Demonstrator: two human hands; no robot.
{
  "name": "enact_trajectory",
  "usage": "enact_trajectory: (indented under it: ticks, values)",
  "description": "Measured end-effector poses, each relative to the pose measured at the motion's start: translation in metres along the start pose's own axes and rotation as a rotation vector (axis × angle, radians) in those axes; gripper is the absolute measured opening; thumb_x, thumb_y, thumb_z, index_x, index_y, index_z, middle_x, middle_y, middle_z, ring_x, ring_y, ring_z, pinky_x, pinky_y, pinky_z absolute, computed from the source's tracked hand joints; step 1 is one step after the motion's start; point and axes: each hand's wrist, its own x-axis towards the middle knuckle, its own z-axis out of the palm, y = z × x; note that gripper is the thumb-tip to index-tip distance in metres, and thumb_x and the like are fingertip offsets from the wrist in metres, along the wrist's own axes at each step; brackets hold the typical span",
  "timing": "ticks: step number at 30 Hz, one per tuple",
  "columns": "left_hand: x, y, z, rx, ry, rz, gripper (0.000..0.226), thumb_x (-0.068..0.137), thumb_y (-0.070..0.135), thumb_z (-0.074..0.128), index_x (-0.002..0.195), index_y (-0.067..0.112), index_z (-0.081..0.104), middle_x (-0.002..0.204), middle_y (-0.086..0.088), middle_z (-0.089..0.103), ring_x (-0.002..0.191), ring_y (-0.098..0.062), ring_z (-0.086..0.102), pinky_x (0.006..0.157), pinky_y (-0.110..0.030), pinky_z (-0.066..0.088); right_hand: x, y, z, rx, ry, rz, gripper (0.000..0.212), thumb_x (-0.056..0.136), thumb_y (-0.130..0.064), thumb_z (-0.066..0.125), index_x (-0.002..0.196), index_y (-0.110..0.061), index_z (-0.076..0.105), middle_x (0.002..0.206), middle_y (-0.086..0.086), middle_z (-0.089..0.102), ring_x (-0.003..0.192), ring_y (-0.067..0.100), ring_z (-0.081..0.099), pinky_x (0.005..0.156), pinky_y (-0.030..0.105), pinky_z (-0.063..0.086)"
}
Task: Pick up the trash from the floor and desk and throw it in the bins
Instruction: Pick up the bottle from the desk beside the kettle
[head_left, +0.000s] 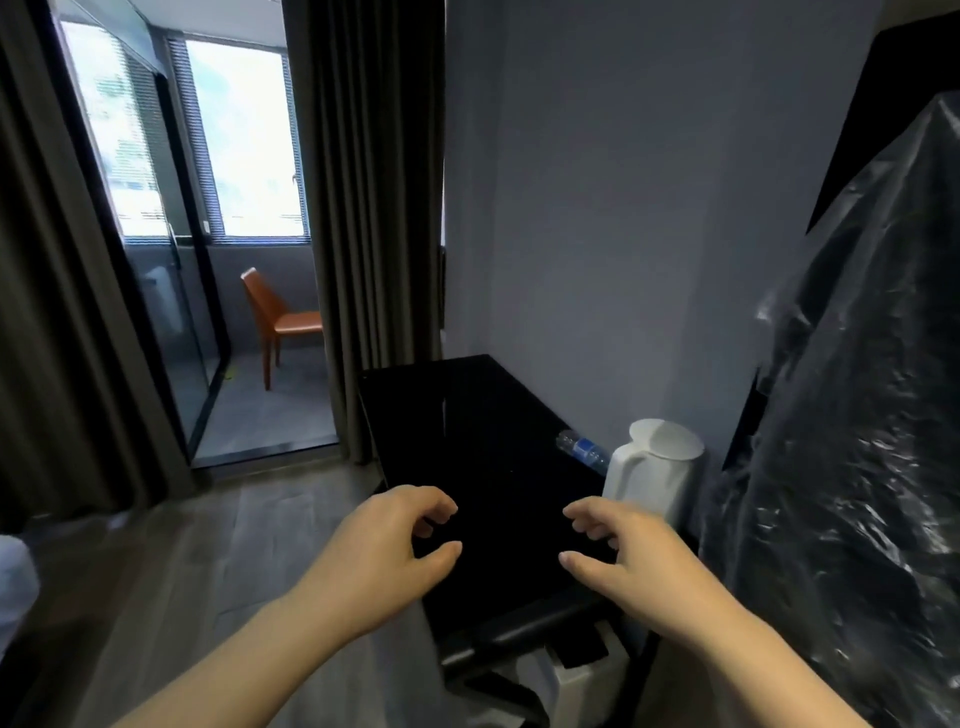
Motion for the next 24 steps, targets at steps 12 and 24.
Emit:
enact_trajectory:
  ticks: [12, 24]
  values:
    - [0.2, -0.1, 0.049, -0.124, -0.157, 0.066, 0.034, 0.083, 0.038, 0.067, 0.115, 0.032, 0.061, 0.101, 0.021, 0.06, 0.092, 0.007, 0.057, 0.082, -0.018, 0.052, 0.178, 0.084, 0.041, 0.033, -0.037, 0.2, 0.049, 0.083, -0.044, 0.066, 0.129, -0.033, 0.052, 0.117, -0.016, 0.056, 0.106, -0.002, 0.052, 0.089, 0.015, 0.043]
    - [0.383, -0.17, 0.109, -0.156, -0.395, 0.009, 0.037, 0.085, 0.037, 0.066, 0.119, 0.033, 0.056, 0.111, 0.015, 0.057, 0.1, -0.001, 0.056, 0.093, -0.025, 0.051, 0.336, 0.188, 0.078, -0.031, -0.049, 0.504, 0.06, 0.08, -0.038, 0.071, 0.134, -0.022, 0.05, 0.128, -0.001, 0.054, 0.113, 0.011, 0.054, 0.087, 0.018, 0.039]
